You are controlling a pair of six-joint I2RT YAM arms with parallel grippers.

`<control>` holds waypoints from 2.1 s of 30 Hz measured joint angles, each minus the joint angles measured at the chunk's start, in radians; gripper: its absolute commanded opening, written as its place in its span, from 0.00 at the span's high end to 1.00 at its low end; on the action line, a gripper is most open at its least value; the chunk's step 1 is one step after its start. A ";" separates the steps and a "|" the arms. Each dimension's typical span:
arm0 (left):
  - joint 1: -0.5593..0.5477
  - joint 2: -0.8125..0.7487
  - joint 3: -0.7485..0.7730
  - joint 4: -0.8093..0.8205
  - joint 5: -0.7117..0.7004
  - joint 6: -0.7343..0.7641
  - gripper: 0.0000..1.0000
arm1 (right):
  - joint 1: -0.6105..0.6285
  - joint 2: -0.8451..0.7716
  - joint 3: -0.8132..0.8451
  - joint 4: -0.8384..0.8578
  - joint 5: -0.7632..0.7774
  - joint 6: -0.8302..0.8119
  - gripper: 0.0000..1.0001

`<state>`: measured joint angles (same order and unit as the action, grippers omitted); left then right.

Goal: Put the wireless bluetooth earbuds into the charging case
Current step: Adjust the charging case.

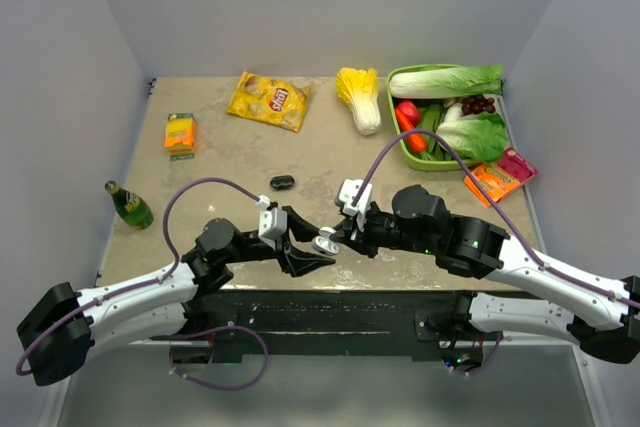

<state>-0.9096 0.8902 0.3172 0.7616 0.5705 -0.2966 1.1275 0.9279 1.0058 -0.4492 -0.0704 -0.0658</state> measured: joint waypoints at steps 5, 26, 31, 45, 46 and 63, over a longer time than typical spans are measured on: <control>0.000 0.010 0.000 0.000 0.028 -0.001 0.52 | 0.000 0.000 0.000 0.000 0.000 0.000 1.00; 0.010 0.000 0.000 0.021 0.040 -0.010 0.74 | 0.000 0.000 0.000 0.000 0.000 -0.003 1.00; 0.012 0.004 0.000 0.029 0.051 -0.016 0.88 | 0.000 0.000 0.000 0.000 0.000 -0.006 1.00; 0.013 -0.002 -0.025 0.072 0.050 -0.015 1.00 | 0.005 0.000 0.000 0.003 0.001 0.014 0.61; 0.013 -0.004 -0.029 0.077 0.050 -0.015 1.00 | 0.005 0.000 0.000 0.006 0.005 0.020 0.58; 0.013 -0.068 -0.134 0.140 -0.057 -0.026 1.00 | -0.001 -0.193 -0.062 0.164 0.321 0.167 0.25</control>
<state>-0.8967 0.8219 0.1837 0.9012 0.5133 -0.3225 1.1267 0.7353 0.9440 -0.2848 0.2504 0.1009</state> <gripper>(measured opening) 0.351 0.747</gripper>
